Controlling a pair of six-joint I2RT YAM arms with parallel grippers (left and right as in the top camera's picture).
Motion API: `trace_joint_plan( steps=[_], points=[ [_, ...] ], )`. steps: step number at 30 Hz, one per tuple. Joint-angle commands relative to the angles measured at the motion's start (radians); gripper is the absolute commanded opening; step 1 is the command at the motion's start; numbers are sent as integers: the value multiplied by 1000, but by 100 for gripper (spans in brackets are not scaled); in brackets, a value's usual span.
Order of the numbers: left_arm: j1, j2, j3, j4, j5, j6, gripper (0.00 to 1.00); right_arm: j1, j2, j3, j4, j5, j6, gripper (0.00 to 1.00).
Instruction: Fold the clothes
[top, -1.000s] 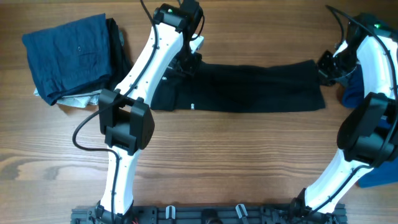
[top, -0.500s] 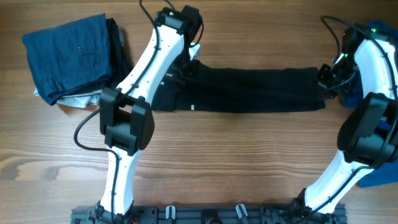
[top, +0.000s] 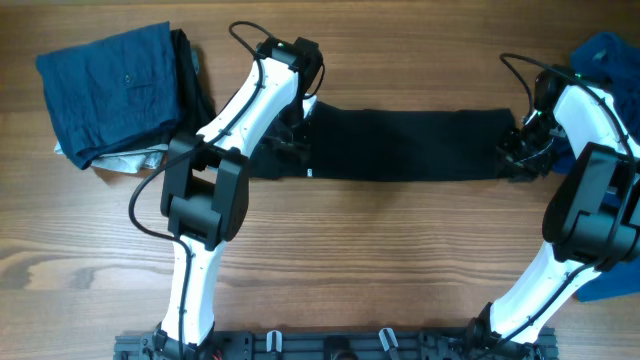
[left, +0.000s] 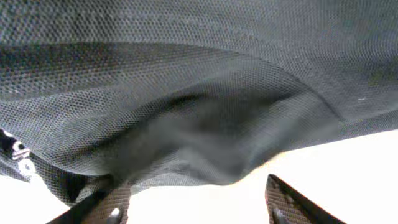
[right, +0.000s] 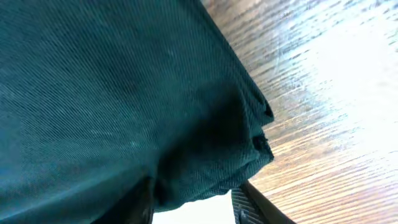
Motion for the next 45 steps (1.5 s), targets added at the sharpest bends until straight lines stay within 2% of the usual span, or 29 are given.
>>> trace_joint_plan(
  steps=[1,4,5,7,8,9,10,11,12,13,16,26,29,33,38,45],
  points=[
    [11,-27,29,-8,-13,8,73,-6,-28,57,-16,13,-66,59],
    [34,-31,140,-33,-9,3,72,-6,-34,156,-61,-3,-82,61],
    [42,-34,202,-50,3,0,69,-4,-40,212,-88,-23,-109,63],
    [48,-35,277,-65,41,0,59,-4,-56,296,-138,-68,-150,64],
    [48,-37,295,-64,61,0,49,-4,-61,313,-149,-85,-167,64],
    [48,-37,306,-55,94,0,34,-3,-70,327,-159,-118,-190,60],
    [48,-37,306,-42,127,0,28,-3,-77,327,-159,-142,-200,50],
    [46,-32,306,-33,175,0,18,-3,-78,327,-161,-148,-198,35],
    [42,-26,299,-29,201,0,15,-3,-76,319,-159,-146,-199,19],
    [37,-18,285,-24,203,0,14,-3,-76,299,-140,-147,-199,4],
    [30,5,227,-4,203,0,11,-3,-75,225,-54,-148,-226,4],
    [81,40,-34,81,146,0,6,8,-73,-99,426,-205,-290,4],
    [93,40,-98,112,146,0,5,9,-73,-148,535,-342,-381,4],
    [95,40,-155,147,147,1,4,9,-73,-150,578,-347,-383,4],
    [95,-18,-149,154,147,0,4,12,-75,-116,569,-457,-433,4],
    [95,-180,-149,207,147,-39,4,29,-72,-114,548,-336,-504,4]
  ],
)
